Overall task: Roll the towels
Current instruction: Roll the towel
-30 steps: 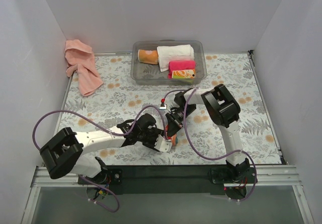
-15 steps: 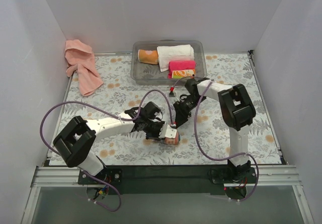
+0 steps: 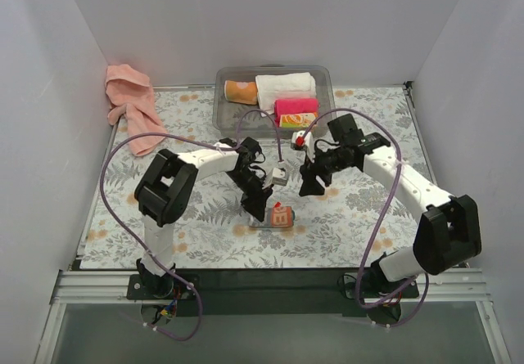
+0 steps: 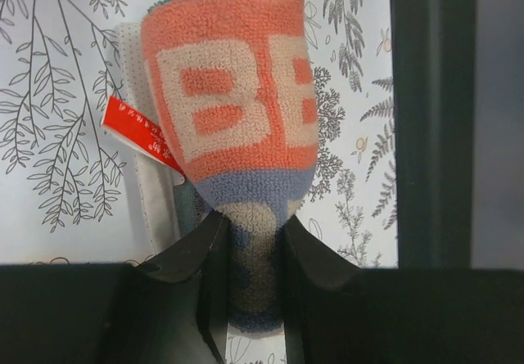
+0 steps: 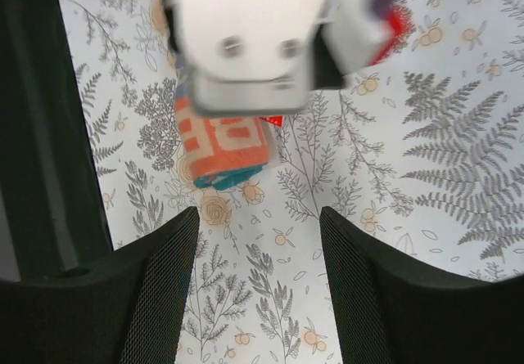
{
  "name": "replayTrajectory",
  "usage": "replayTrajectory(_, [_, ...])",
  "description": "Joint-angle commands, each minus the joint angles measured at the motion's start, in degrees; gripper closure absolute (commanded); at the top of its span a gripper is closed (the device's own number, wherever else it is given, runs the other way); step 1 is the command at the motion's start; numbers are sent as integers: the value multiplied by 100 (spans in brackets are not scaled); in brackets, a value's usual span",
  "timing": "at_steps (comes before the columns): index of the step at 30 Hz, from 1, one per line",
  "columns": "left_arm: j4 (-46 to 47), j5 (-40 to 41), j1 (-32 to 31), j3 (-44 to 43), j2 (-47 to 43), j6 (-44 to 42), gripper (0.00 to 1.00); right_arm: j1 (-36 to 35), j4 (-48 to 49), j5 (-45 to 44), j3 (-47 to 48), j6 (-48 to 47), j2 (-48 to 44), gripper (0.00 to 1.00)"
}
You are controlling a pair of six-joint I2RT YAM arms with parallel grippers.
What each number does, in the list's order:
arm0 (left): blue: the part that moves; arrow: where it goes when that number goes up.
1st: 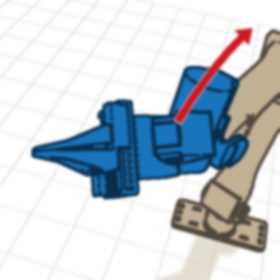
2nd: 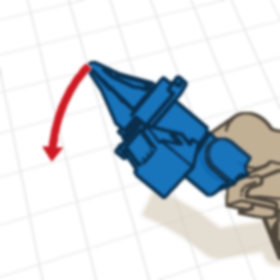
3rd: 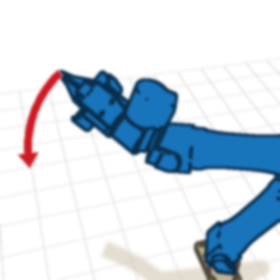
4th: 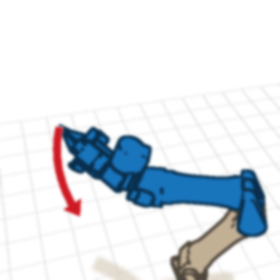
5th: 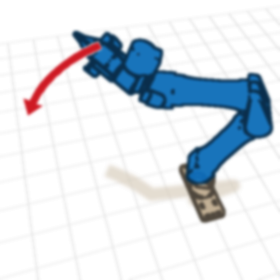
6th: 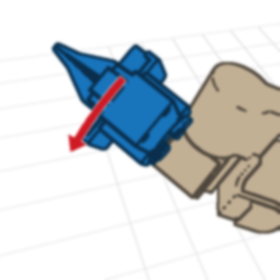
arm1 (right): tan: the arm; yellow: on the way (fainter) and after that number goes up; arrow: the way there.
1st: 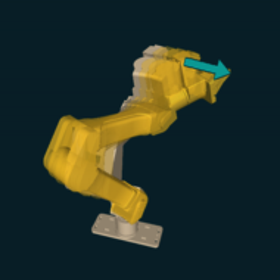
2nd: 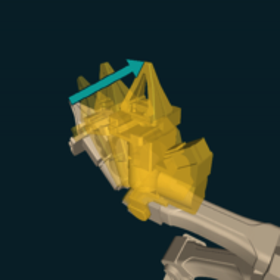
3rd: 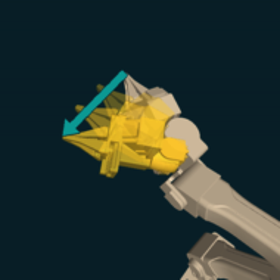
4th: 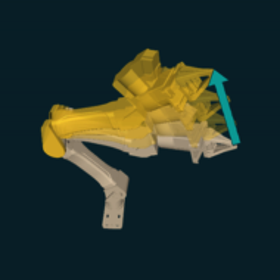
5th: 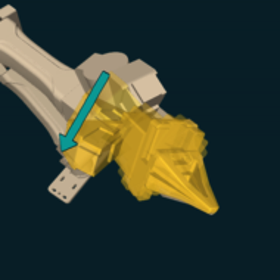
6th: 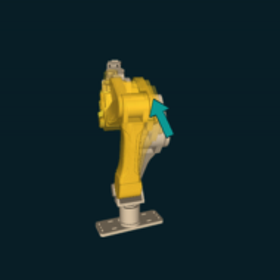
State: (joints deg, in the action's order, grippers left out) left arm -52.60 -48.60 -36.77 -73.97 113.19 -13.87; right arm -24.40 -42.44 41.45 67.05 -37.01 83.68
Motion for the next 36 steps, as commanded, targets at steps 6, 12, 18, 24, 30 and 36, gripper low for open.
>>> replayTrajectory(6, [-1059,0,452,-802,1425,-476,91,-1652,2097,-1867,-1613,98,-1151,40])
replayTrajectory(12, [-1209,-27,513,-1154,1759,-556,90,-2524,3012,-2642,-2099,-42,-942,37])
replayTrajectory(18, [-1200,-53,540,-1137,1786,-600,87,-2763,3540,-2730,-2213,-139,-274,38])
replayTrajectory(24, [-1200,-193,619,-1146,1786,-652,79,-2763,3725,-2555,-2424,-289,166,59])
replayTrajectory(30, [-595,-782,1084,-655,1102,-152,57,-2737,3374,-2248,-2364,-306,421,99])
replayTrajectory(36, [916,-505,1971,620,-857,699,23,-2377,2698,-1404,-1994,-114,614,99])
